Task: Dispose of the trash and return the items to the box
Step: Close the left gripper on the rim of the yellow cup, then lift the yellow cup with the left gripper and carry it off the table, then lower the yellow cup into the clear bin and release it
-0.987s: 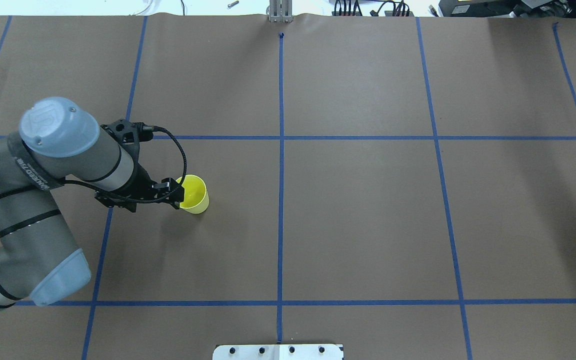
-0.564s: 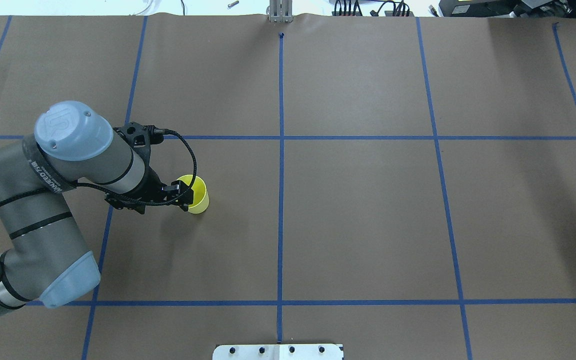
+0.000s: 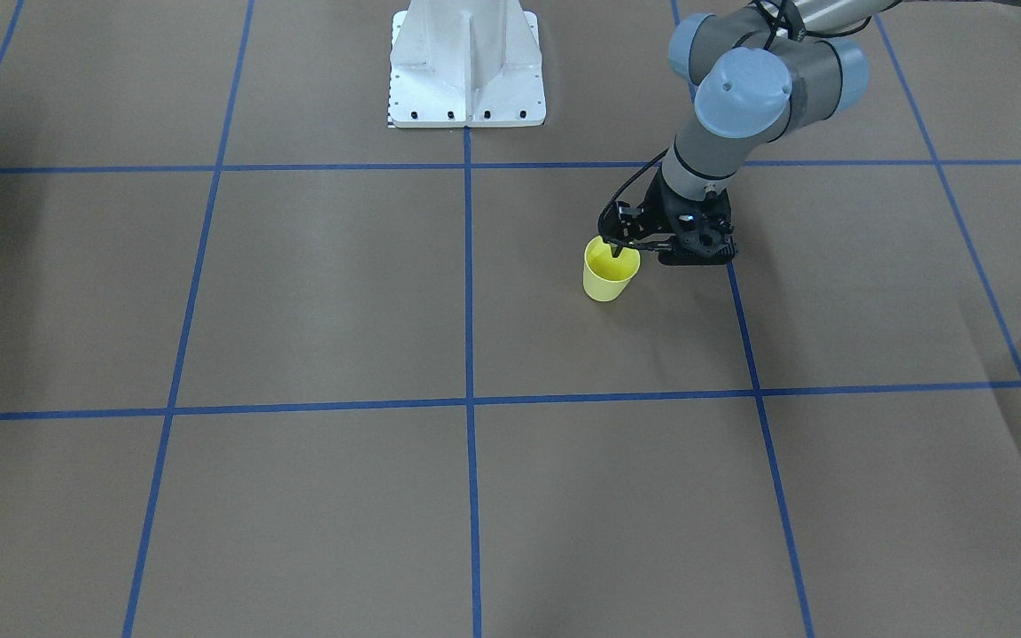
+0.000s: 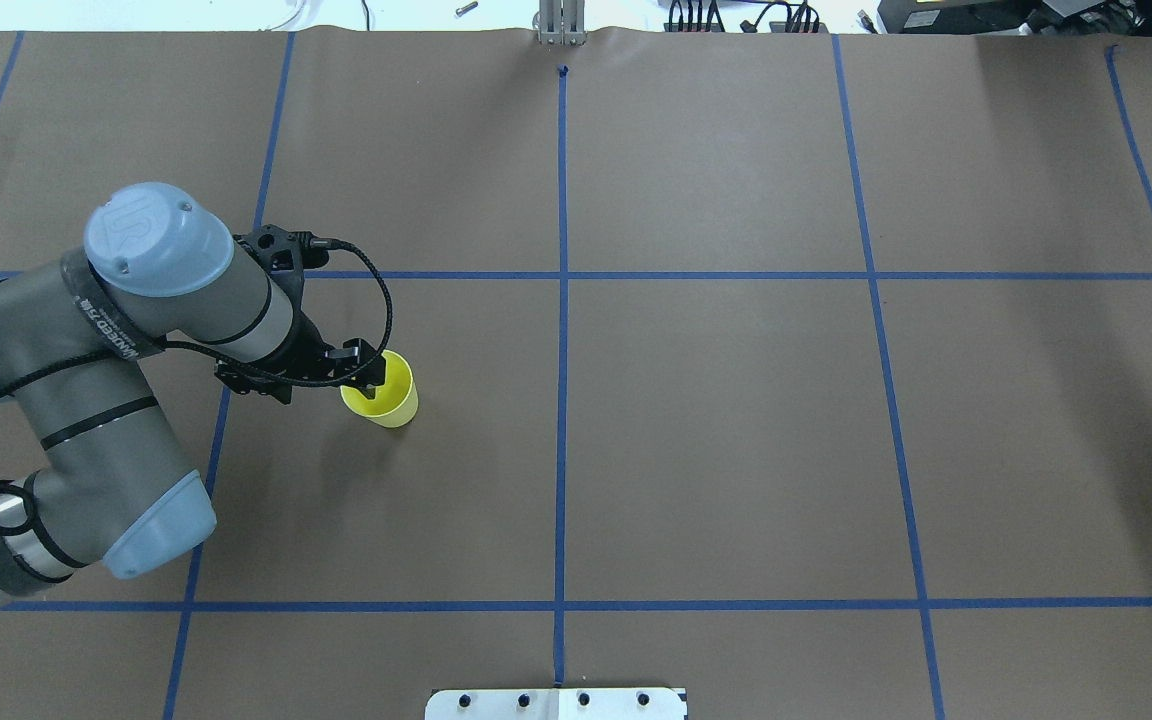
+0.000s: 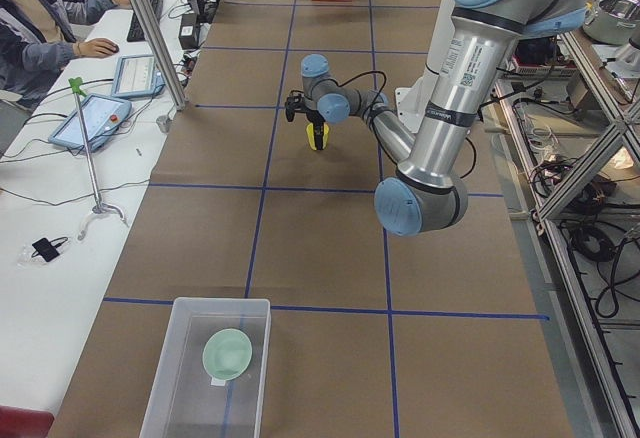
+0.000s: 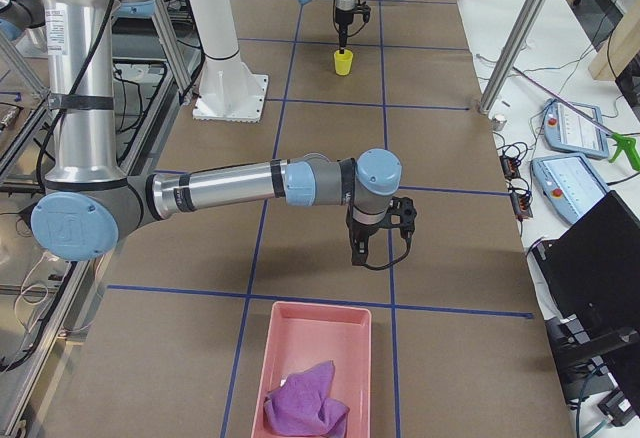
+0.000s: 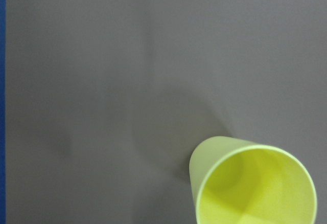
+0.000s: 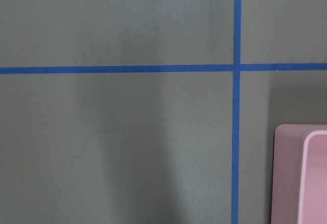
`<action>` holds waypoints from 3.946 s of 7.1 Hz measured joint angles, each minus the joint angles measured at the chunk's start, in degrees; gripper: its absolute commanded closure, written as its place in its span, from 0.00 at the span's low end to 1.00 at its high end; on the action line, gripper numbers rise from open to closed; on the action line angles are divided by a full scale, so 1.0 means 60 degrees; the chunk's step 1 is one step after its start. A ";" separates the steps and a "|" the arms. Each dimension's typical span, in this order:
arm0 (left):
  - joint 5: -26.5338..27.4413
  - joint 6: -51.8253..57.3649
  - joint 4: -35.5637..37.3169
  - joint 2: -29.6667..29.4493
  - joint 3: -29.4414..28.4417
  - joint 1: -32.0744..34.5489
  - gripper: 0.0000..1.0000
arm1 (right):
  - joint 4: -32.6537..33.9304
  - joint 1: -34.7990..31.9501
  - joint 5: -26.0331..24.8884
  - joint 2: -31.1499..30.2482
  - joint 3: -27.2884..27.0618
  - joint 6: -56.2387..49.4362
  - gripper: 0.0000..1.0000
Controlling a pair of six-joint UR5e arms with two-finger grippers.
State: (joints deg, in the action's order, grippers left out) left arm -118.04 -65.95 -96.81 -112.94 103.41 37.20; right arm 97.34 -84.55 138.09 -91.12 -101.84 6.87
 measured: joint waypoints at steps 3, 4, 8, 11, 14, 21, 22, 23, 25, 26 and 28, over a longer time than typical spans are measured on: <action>0.0000 -0.0089 -0.0136 -0.0093 -0.0315 0.0025 1.00 | 0.0006 0.0001 0.0011 -0.0004 -0.0044 0.0002 0.00; 0.0000 -0.0107 -0.0166 -0.0094 -0.0350 0.0025 1.00 | 0.0006 0.0001 0.0012 -0.0004 -0.0047 -0.0001 0.00; -0.0737 -0.0316 -0.0114 -0.0027 0.0134 0.0872 1.00 | 0.0018 -0.0012 -0.0028 -0.0092 -0.0302 -0.0003 0.00; -0.3223 0.3287 0.0082 0.1582 0.0459 0.4760 1.00 | 0.0053 -0.0012 -0.0032 -0.0120 -0.0472 0.0006 0.00; -0.3776 1.0515 0.0683 0.0669 -0.4709 0.8738 1.00 | 0.0035 -0.0001 -0.0026 -0.0121 -0.0459 0.0012 0.00; -0.2950 0.9980 -0.3766 -0.0956 -1.2765 1.0552 1.00 | 0.0006 0.0001 -0.0134 -0.0078 -0.0477 -0.0003 0.00; -0.2841 0.9766 -0.3923 -0.0931 -1.2952 1.0555 1.00 | 0.0007 0.0001 -0.0135 -0.0073 -0.0480 -0.0003 0.00; -0.2810 0.9678 -0.3979 -0.0908 -1.3128 1.0555 1.00 | 0.0007 0.0001 -0.0145 -0.0068 -0.0482 -0.0006 0.00; -0.2811 0.9445 -0.4004 -0.0904 -1.3351 1.0527 1.00 | 0.0006 0.0001 -0.0173 -0.0072 -0.0475 -0.0016 0.00; -0.2812 0.9355 -0.4009 -0.0915 -1.3426 1.0507 1.00 | 0.0006 0.0001 -0.0177 -0.0075 -0.0475 -0.0017 0.00; -0.2810 0.8986 -0.4378 -0.0949 -1.3720 1.0347 0.77 | 0.0006 0.0001 -0.0179 -0.0077 -0.0483 -0.0017 0.00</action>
State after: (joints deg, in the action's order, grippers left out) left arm -134.90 -12.04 -123.08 -118.63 21.09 99.29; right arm 97.38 -84.55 137.02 -91.58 -104.74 6.77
